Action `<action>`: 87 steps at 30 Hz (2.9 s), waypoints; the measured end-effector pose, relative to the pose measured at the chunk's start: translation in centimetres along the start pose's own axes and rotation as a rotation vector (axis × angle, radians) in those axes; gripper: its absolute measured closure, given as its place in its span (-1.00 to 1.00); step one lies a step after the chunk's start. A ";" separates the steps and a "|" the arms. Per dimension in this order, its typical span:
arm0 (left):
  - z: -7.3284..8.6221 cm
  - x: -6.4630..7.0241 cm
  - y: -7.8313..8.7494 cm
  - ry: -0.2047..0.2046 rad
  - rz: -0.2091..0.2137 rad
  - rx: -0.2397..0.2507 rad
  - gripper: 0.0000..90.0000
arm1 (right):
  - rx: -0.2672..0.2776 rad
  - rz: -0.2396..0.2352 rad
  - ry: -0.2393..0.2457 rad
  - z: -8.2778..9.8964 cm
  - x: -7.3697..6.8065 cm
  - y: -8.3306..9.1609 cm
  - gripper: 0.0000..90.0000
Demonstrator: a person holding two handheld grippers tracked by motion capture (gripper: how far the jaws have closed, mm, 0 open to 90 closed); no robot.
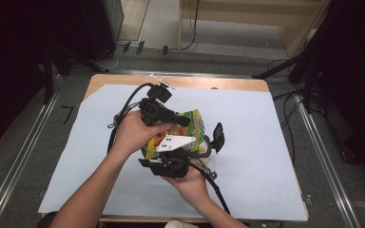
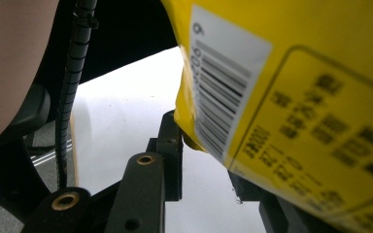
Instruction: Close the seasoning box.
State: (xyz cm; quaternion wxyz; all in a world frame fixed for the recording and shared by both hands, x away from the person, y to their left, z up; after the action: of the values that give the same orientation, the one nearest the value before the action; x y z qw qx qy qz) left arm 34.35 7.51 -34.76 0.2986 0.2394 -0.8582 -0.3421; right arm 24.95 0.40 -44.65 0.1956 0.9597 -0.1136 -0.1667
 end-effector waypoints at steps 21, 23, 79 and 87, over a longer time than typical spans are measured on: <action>0.1 0.2 -0.3 -0.017 -0.015 -0.019 0.71 | 0.007 -0.002 -0.024 0.3 -0.1 -0.2 0.58; 0.1 0.3 -0.3 -0.020 -0.020 -0.017 0.72 | 0.009 -0.001 -0.022 0.3 -0.1 -0.2 0.58; -0.1 1.3 -0.3 -0.052 -0.061 -0.007 0.65 | 0.032 0.004 -0.042 0.4 0.4 0.0 0.54; -0.2 1.3 -0.4 -0.051 -0.063 -0.009 0.65 | 0.029 0.002 -0.042 0.4 0.4 0.0 0.55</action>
State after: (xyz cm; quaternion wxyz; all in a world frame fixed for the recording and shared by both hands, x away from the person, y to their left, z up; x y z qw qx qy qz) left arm 33.61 6.40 -34.47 0.2668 0.2562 -0.8560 -0.3612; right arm 25.16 0.17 -45.08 0.1796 0.9586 -0.1211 -0.1849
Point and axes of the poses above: each handheld gripper's, and its own axes: y roughly backward along the jaws, z roughly out of its underside, x roughly to its right, the point moved 2 cm from there along -y, roughly forward along the jaws, and after that the axes turned 7 degrees about -z, right-handed, at the moved point
